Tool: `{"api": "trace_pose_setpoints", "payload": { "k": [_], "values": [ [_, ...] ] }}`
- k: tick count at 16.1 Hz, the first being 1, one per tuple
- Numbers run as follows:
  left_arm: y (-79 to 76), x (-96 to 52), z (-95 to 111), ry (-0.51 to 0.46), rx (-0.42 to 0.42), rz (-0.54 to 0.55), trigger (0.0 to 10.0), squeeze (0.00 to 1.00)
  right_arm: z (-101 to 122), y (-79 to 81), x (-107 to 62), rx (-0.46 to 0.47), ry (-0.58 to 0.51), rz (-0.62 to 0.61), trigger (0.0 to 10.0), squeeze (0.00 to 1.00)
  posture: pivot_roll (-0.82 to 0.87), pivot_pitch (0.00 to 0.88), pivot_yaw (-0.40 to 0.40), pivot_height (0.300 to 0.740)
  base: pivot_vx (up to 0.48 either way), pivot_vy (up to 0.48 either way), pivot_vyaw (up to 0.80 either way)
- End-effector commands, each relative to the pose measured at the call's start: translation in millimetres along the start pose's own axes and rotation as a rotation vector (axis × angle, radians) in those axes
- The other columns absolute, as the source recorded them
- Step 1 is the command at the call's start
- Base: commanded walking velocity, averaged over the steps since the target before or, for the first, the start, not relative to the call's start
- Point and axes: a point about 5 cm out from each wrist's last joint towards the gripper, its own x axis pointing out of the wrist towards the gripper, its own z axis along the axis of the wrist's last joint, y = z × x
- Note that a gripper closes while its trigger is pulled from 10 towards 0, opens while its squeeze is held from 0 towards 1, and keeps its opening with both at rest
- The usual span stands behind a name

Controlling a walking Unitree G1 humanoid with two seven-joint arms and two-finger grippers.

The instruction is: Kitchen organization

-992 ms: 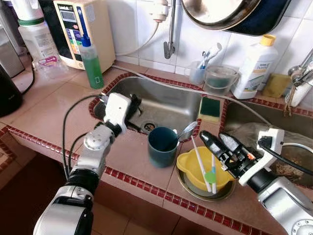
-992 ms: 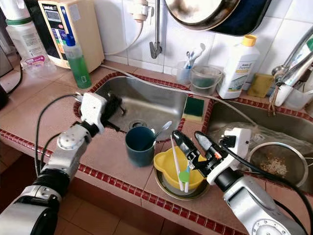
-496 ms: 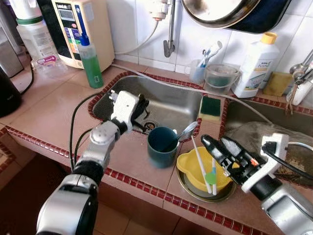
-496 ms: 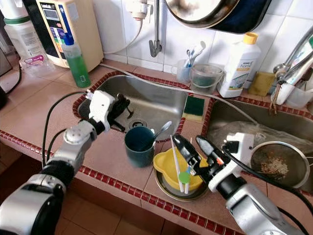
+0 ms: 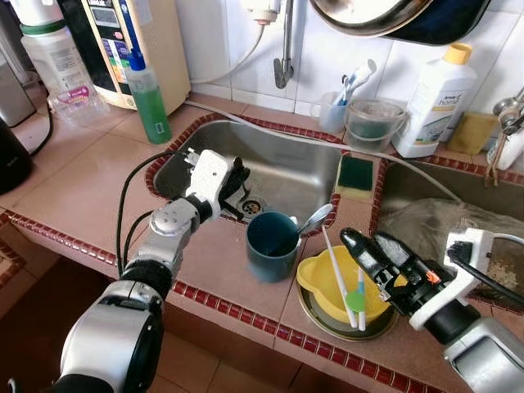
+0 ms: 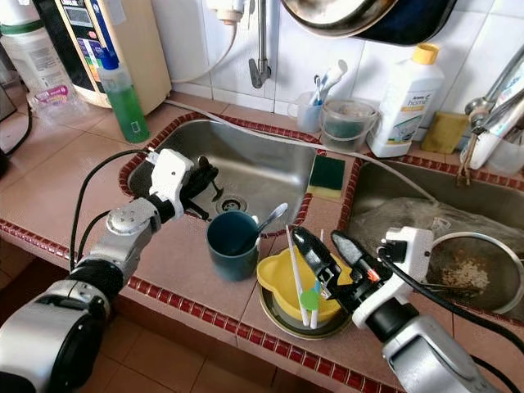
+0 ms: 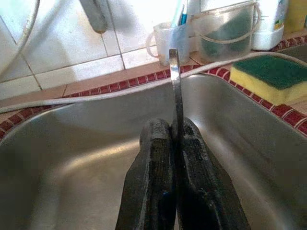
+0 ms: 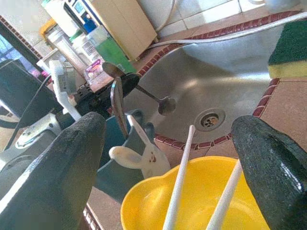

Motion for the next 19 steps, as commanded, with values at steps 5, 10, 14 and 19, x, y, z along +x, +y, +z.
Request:
{"api": "trace_pose_setpoints", "payload": {
  "k": [5, 10, 14, 19],
  "values": [
    [2.3, 0.1, -3.6, 0.068, 0.019, -0.032, 10.0, 0.00, 2.1, 5.0, -3.9, -0.007, 0.007, 0.002, 10.0, 0.00, -0.31, 0.101, 0.049, 0.740, 0.000, 0.000, 0.00],
    [-8.6, 0.9, -14.2, 0.130, 0.020, -0.080, 10.0, 0.00, 2.0, 6.8, -4.6, -0.001, 0.004, -0.001, 10.0, 0.00, -0.32, 0.104, 0.058, 0.740, 0.000, 0.000, 0.00],
    [-11.5, 0.9, -21.5, 0.209, 0.007, -0.101, 10.0, 0.00, 0.2, 7.8, -6.2, 0.002, 0.006, -0.005, 10.0, 0.00, -0.32, 0.103, 0.068, 0.740, 0.000, 0.000, 0.00],
    [-11.4, -0.1, -26.8, 0.273, -0.017, -0.107, 10.0, 0.26, -0.3, 8.3, -5.6, 0.001, 0.007, -0.004, 10.0, 0.00, -0.32, 0.096, 0.071, 0.740, 0.000, 0.000, 0.00]
  ]
}}
